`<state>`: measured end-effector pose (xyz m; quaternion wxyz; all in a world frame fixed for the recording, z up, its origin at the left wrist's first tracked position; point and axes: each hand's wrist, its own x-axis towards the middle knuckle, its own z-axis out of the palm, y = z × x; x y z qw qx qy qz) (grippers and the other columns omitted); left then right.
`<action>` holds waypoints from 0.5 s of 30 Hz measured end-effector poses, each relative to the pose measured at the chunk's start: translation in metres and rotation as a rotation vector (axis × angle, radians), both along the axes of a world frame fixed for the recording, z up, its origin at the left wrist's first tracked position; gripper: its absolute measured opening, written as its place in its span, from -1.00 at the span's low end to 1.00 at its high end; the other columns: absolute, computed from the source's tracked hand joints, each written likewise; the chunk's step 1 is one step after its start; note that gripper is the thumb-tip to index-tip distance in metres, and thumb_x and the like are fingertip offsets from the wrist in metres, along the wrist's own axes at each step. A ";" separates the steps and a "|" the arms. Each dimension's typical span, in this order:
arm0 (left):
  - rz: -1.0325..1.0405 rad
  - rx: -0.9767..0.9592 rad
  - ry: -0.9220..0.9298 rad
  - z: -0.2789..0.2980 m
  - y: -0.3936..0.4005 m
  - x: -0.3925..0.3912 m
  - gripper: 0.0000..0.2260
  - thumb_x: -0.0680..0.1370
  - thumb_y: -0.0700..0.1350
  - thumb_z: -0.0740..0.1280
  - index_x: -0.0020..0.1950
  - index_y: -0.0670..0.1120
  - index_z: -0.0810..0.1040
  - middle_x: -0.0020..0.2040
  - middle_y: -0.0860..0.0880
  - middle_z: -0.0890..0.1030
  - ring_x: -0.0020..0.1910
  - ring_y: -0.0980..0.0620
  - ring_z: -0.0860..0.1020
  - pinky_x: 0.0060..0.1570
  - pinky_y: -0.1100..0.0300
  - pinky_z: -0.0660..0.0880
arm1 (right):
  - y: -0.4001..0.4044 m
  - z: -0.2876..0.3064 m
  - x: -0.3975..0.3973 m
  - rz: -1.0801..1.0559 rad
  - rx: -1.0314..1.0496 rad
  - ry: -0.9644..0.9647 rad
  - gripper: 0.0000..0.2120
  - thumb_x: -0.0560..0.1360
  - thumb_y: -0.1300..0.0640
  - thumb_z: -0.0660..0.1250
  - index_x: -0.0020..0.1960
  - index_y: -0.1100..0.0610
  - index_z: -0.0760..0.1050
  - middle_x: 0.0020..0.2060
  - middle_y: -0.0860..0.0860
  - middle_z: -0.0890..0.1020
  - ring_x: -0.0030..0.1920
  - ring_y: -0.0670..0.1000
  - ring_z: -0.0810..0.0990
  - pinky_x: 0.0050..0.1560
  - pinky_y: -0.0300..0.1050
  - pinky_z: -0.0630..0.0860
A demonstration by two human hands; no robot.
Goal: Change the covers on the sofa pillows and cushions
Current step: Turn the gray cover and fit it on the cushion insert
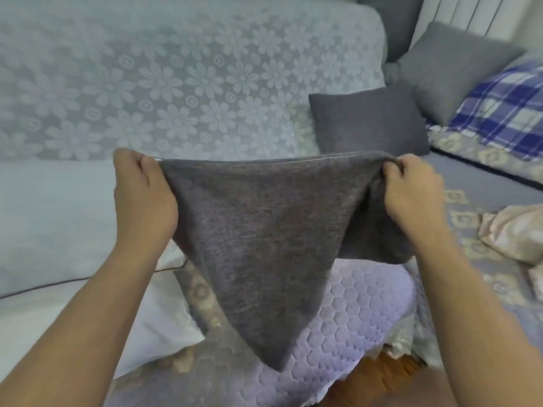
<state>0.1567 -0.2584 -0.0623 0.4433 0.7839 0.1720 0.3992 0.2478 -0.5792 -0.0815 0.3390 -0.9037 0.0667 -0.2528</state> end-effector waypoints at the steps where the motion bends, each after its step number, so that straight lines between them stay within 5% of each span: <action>1: -0.024 -0.074 -0.070 0.024 -0.007 0.008 -0.83 0.67 -0.11 0.10 -0.11 0.02 0.33 -0.23 0.12 0.38 -0.35 0.33 0.40 -0.29 0.38 0.32 | -0.001 0.027 0.005 0.022 0.107 -0.038 -0.75 0.65 0.07 0.18 -0.06 0.22 0.51 -0.09 0.21 0.60 0.02 0.26 0.55 -0.18 -0.04 0.24; 3: -0.250 -0.345 -0.216 0.064 -0.026 0.012 -0.76 0.60 -0.22 0.17 -0.23 0.04 0.35 -0.30 0.11 0.41 -0.37 0.23 0.38 -0.30 0.21 0.35 | -0.001 0.070 -0.001 0.195 0.432 -0.062 -0.82 0.64 0.12 0.18 0.00 0.13 0.53 -0.09 0.12 0.63 0.02 0.21 0.61 -0.21 -0.09 0.39; 5: -0.716 -0.545 -0.153 0.079 -0.064 -0.001 -0.75 0.56 -0.28 0.25 -0.28 -0.03 0.39 -0.34 0.02 0.46 -0.36 0.10 0.44 -0.34 0.16 0.40 | 0.007 0.094 -0.032 0.499 0.715 0.080 -0.82 0.67 0.14 0.16 0.14 0.00 0.53 -0.08 0.04 0.67 -0.10 0.11 0.67 -0.29 -0.06 0.54; 6: -0.901 -0.482 -0.047 0.075 -0.087 -0.006 -0.78 0.54 -0.25 0.29 -0.28 -0.05 0.42 -0.30 -0.03 0.49 -0.31 0.03 0.48 -0.26 0.10 0.46 | 0.010 0.094 -0.047 0.636 0.776 0.208 -0.83 0.68 0.09 0.16 0.18 -0.03 0.51 -0.08 0.02 0.67 -0.15 0.06 0.67 -0.31 -0.04 0.56; 9: -1.096 0.167 0.195 0.039 -0.145 -0.005 -0.88 0.53 -0.09 0.31 -0.21 -0.05 0.51 -0.20 0.02 0.60 -0.18 0.05 0.55 -0.05 0.03 0.52 | 0.023 0.071 -0.069 0.852 0.855 0.527 -0.81 0.60 -0.04 0.31 0.11 0.06 0.51 -0.13 0.09 0.61 -0.17 0.07 0.59 -0.13 0.01 0.51; 11: -1.119 0.441 0.265 0.015 -0.164 0.006 -0.89 0.58 -0.10 0.33 -0.12 -0.06 0.59 -0.09 0.08 0.64 -0.09 0.14 0.57 0.01 0.08 0.50 | 0.019 0.046 -0.058 0.674 0.871 0.458 -0.89 0.55 0.27 0.33 0.06 0.14 0.53 -0.24 0.12 0.59 -0.24 0.06 0.58 -0.24 -0.08 0.50; 12: -1.169 0.466 0.317 0.007 -0.169 0.010 -0.90 0.61 -0.13 0.35 -0.08 -0.04 0.63 0.00 0.13 0.65 0.03 0.20 0.57 0.08 0.19 0.48 | 0.010 0.034 -0.051 0.528 0.886 0.404 -0.77 0.49 0.42 0.25 0.02 0.16 0.54 -0.27 0.13 0.58 -0.29 0.06 0.58 -0.35 -0.13 0.49; 15: -1.279 0.544 0.371 -0.007 -0.185 0.022 -0.87 0.62 -0.15 0.36 0.03 0.05 0.68 0.32 0.32 0.52 0.27 0.55 0.35 0.18 0.64 0.19 | -0.036 0.015 -0.038 0.161 0.706 0.062 -0.60 0.33 0.46 0.08 -0.11 0.11 0.59 -0.25 0.12 0.64 -0.24 0.13 0.62 -0.40 -0.07 0.53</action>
